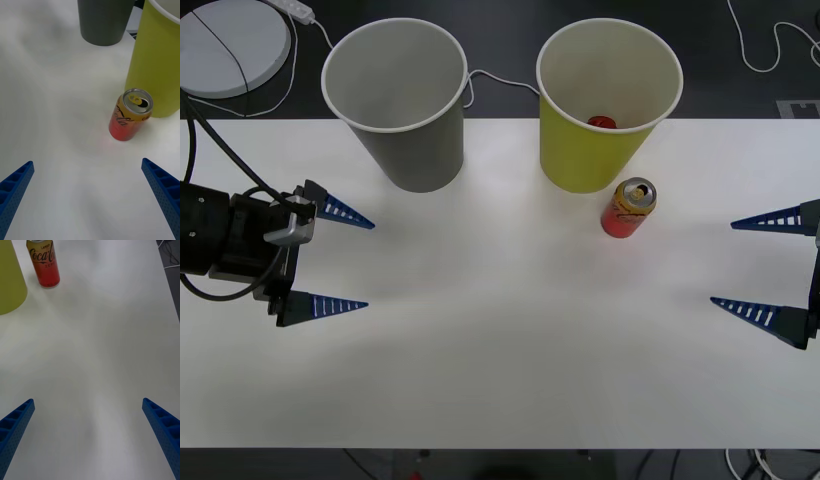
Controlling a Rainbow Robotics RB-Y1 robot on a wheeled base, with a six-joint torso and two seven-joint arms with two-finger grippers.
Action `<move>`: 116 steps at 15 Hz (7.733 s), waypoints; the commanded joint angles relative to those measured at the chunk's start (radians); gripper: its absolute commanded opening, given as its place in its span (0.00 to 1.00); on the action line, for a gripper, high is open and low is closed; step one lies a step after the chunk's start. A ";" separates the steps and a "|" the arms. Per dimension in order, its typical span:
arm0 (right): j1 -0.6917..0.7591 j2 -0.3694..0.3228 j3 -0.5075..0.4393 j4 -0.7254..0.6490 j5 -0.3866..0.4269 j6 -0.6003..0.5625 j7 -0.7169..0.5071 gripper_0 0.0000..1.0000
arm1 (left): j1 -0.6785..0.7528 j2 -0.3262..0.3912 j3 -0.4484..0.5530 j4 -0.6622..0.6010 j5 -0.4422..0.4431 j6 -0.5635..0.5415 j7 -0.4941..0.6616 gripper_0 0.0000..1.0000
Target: Put the can into the green bin and the plastic bottle into the gray bin
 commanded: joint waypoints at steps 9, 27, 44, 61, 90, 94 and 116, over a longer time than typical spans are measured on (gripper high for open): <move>0.205 -0.257 0.432 -0.040 -0.391 0.837 0.009 1.00 | 0.000 0.000 0.000 0.000 0.000 0.000 0.000 1.00; -0.341 -0.372 1.483 -0.029 -0.200 2.013 -0.460 1.00 | 0.000 0.000 0.000 0.000 0.000 0.000 0.000 1.00; -0.650 -0.062 1.729 0.457 -0.068 2.199 -0.712 1.00 | 0.000 0.000 0.000 0.000 0.000 0.000 0.000 1.00; -0.771 0.105 1.721 0.686 -0.126 2.200 -0.690 1.00 | 0.000 0.000 0.000 0.000 0.000 0.000 0.000 1.00; -0.284 -0.372 1.015 0.063 0.253 1.395 -0.653 0.00 | 0.000 0.000 0.000 0.000 0.000 0.000 0.000 1.00; -0.065 -0.363 0.601 -0.106 0.264 0.999 -0.666 0.00 | 0.000 0.000 0.000 0.000 0.000 0.000 0.000 1.00; -0.850 -0.399 0.380 -0.034 0.265 -0.339 -1.126 0.00 | 0.000 0.000 0.000 0.000 0.000 0.000 0.000 1.00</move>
